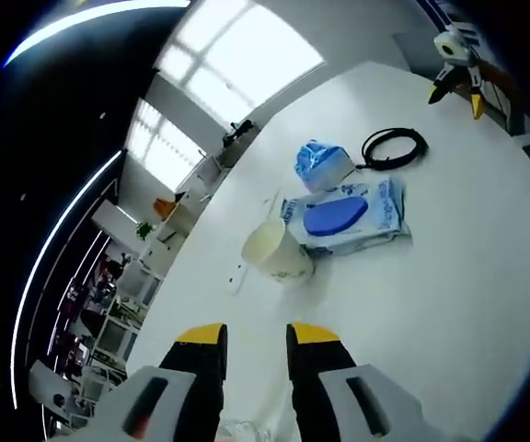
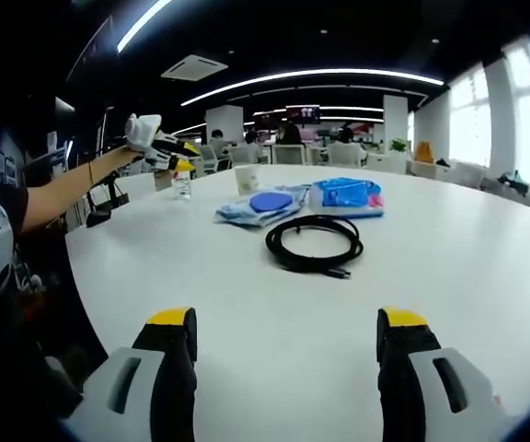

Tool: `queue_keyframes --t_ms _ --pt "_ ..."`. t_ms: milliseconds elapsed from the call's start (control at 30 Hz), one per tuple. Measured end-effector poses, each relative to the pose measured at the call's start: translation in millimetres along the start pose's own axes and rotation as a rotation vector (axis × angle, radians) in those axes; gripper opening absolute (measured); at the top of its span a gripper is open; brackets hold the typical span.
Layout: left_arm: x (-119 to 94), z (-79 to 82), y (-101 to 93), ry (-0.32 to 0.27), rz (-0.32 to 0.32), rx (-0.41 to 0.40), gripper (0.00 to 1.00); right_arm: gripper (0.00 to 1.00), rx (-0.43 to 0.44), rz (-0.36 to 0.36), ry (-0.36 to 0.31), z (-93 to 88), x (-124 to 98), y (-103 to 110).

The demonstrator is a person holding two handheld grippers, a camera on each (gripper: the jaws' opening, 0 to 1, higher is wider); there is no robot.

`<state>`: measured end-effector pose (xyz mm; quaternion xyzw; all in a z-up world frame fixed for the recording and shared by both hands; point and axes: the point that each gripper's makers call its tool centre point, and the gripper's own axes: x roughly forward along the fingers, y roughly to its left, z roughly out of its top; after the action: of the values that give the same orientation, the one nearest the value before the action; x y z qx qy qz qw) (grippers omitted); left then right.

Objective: Arrange the tabletop items into an orderly group along one side of the table until the central work area is clear of visible clutter.

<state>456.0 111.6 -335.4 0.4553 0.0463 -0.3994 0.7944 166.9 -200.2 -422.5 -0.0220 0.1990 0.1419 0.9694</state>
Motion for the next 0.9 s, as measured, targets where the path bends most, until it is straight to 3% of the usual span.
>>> queue_keyframes --t_ms 900 --pt "38.7 37.4 -11.4 -0.025 -0.059 0.071 0.25 0.79 -0.003 -0.013 0.005 0.3 -5.0 -5.1"
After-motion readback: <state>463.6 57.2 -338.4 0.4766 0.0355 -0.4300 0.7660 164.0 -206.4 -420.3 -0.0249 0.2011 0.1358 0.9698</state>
